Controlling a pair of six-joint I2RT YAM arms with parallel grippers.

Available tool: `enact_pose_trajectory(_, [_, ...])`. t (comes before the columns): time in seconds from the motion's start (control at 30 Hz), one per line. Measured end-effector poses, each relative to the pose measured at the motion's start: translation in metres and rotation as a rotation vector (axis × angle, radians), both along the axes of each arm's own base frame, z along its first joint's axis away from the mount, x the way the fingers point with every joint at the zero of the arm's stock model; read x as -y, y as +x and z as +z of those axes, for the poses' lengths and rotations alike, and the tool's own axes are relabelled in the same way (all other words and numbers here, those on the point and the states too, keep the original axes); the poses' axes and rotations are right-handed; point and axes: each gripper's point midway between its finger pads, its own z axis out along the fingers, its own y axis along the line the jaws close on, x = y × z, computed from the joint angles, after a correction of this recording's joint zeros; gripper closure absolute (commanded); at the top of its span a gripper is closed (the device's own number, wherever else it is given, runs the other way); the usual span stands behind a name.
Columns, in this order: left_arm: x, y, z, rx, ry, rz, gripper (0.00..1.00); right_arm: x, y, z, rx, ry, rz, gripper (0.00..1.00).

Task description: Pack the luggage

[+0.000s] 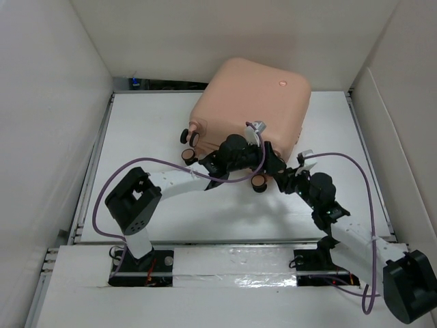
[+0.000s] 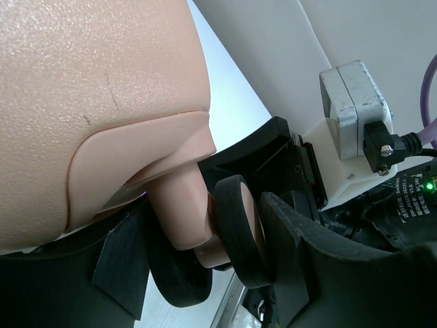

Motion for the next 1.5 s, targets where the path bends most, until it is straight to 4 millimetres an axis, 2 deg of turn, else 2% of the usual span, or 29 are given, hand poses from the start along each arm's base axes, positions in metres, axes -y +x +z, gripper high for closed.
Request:
enact_pose_trajectory(0.37, [-0.001, 0.004, 0.001, 0.004, -0.002, 0.009, 1.0, 0.004, 0.015, 0.001, 0.044, -0.023, -0.035, 0.61])
enact_pose_trajectory(0.47, [-0.001, 0.004, 0.001, -0.001, -0.007, 0.009, 1.0, 0.009, 0.021, 0.001, 0.049, -0.014, -0.082, 0.66])
enact_pose_trajectory(0.63, [0.0, 0.001, 0.003, -0.013, -0.018, 0.002, 1.0, 0.011, 0.028, 0.003, 0.062, 0.024, -0.122, 0.68])
enact_pose_trajectory(0.7, [0.0, 0.002, 0.004, -0.013, -0.019, 0.007, 1.0, 0.011, 0.029, 0.003, 0.062, 0.034, -0.127, 0.67])
enact_pose_trajectory(0.83, [-0.001, 0.004, 0.003, -0.011, -0.018, 0.018, 1.0, 0.01, 0.032, 0.002, 0.063, 0.051, -0.136, 0.59])
enact_pose_trajectory(0.9, [-0.001, 0.005, 0.003, -0.009, -0.017, 0.023, 1.0, 0.009, 0.033, 0.002, 0.063, 0.056, -0.145, 0.63])
enact_pose_trajectory(0.93, [-0.001, 0.006, 0.003, -0.009, -0.017, 0.026, 1.0, 0.009, 0.034, 0.002, 0.063, 0.06, -0.151, 0.74])
enact_pose_trajectory(1.0, [-0.001, 0.007, 0.004, -0.007, -0.018, 0.031, 1.0, 0.006, 0.034, 0.002, 0.062, 0.07, -0.152, 0.85])
enact_pose_trajectory(1.03, [-0.001, 0.008, 0.004, -0.006, -0.018, 0.033, 1.0, 0.007, 0.034, 0.001, 0.059, 0.071, -0.163, 0.97])
enact_pose_trajectory(1.07, [-0.002, 0.008, 0.004, -0.005, -0.02, 0.035, 1.0, 0.008, 0.035, 0.0, 0.057, 0.07, -0.171, 1.0])
enact_pose_trajectory(1.23, [-0.002, 0.009, 0.003, -0.006, -0.019, 0.035, 1.0, 0.01, 0.034, -0.001, 0.066, 0.08, -0.193, 1.0])
enact_pose_trajectory(1.4, [0.004, 0.008, 0.003, -0.041, -0.038, -0.001, 1.0, 0.0, 0.019, 0.001, 0.113, 0.098, -0.2, 1.0])
enact_pose_trajectory(1.5, [0.008, 0.007, 0.006, -0.067, -0.046, -0.02, 1.0, 0.003, 0.016, 0.004, 0.139, 0.09, -0.268, 1.0])
